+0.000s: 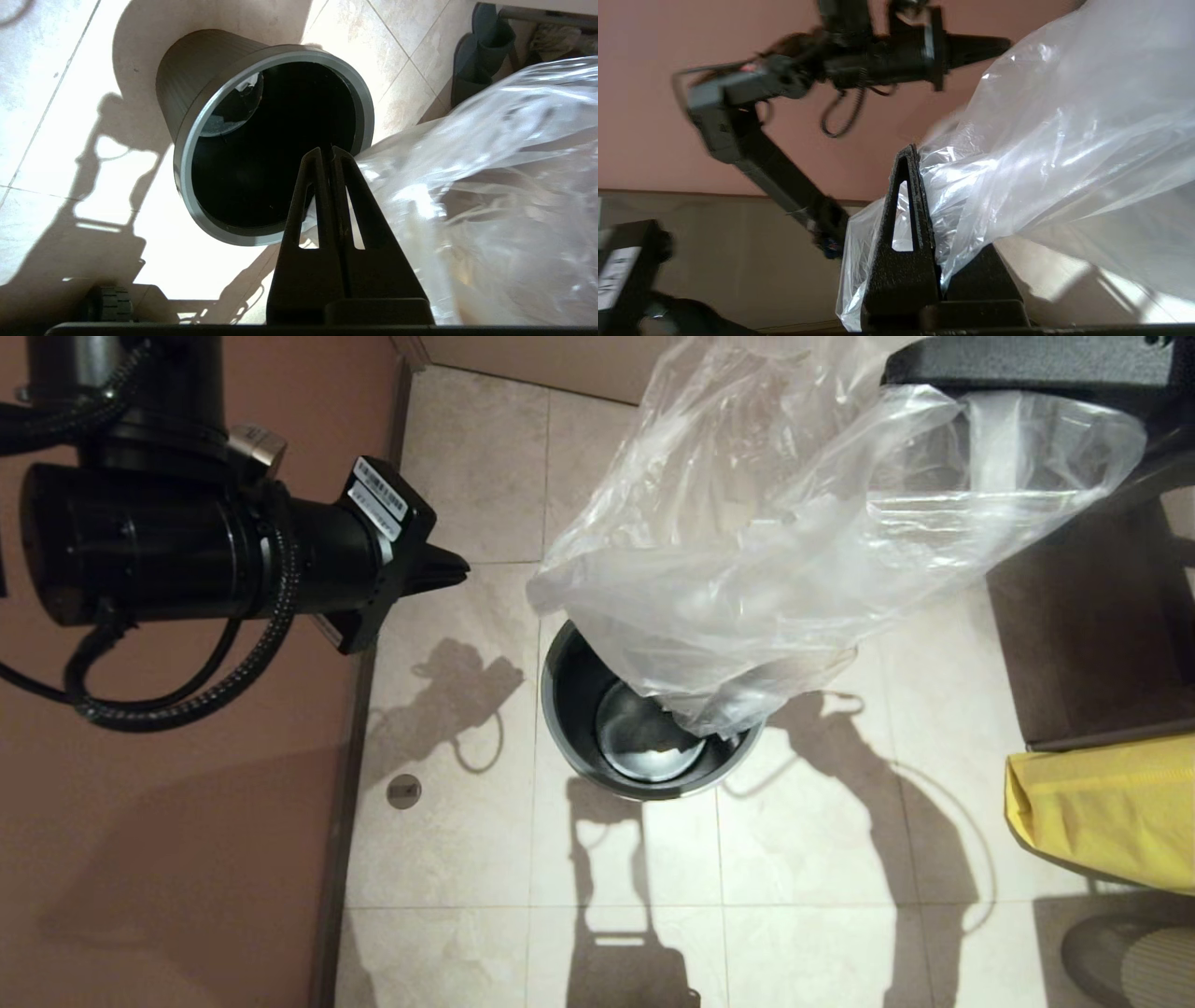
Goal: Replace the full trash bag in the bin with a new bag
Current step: Put the new garbage bag on the trash can
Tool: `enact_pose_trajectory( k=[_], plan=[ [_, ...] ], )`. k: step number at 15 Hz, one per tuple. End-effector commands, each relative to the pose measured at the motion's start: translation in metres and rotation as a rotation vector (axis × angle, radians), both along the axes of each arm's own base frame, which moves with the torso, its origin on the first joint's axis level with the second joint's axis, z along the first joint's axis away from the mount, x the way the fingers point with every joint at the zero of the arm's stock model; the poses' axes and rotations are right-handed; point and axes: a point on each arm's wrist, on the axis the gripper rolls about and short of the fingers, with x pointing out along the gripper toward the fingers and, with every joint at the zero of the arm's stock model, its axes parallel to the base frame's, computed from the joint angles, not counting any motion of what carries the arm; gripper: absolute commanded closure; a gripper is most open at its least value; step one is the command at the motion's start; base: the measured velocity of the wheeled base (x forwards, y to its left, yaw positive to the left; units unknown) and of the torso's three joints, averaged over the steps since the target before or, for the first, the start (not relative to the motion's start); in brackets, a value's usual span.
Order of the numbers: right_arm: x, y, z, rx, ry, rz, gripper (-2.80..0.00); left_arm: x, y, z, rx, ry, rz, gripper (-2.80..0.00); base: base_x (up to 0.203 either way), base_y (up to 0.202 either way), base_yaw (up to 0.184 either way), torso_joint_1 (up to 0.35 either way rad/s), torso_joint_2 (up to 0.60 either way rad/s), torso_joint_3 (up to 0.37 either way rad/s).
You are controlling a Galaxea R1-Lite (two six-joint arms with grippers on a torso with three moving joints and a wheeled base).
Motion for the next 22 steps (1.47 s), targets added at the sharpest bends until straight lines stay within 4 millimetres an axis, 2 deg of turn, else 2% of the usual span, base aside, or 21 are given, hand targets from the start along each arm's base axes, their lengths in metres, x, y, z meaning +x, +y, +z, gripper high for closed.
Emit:
enact_pose_trajectory(
  k=[1,3,6,13,15,18,22],
  plan=[
    [0.003,0.006,-0.001,0.057,-0.013,0.04,0.0,-0.005,0.003,0.003,-0.009,-0.007,0.002,0.0,0.0,0.0,0.0,0.0,0.0,0.0],
    [0.014,0.017,-0.008,0.082,0.006,0.064,0.0,-0.009,0.005,0.004,-0.011,-0.011,0.002,0.0,0.0,0.0,0.0,0.0,0.0,0.0],
    [0.028,0.026,-0.039,0.041,0.068,0.076,0.0,-0.011,0.007,-0.003,0.021,-0.006,-0.003,0.0,0.0,0.0,0.0,0.0,0.0,0.0],
    [0.077,0.059,-0.068,0.149,-0.059,0.148,0.0,-0.031,0.019,0.014,0.008,-0.075,-0.005,0.0,0.0,0.0,0.0,0.0,0.0,0.0],
    [0.088,0.057,-0.068,0.177,-0.107,0.131,0.0,-0.037,0.021,0.017,0.008,-0.094,-0.012,0.0,0.0,0.0,0.0,0.0,0.0,0.0],
    [0.089,0.057,-0.069,0.175,-0.104,0.125,0.0,-0.037,0.021,0.019,0.019,-0.104,-0.015,0.0,0.0,0.0,0.0,0.0,0.0,0.0],
    [0.102,0.061,-0.092,0.137,-0.054,0.119,0.0,-0.032,0.019,0.01,0.036,-0.073,-0.019,0.0,0.0,0.0,0.0,0.0,0.0,0.0]
  ],
)
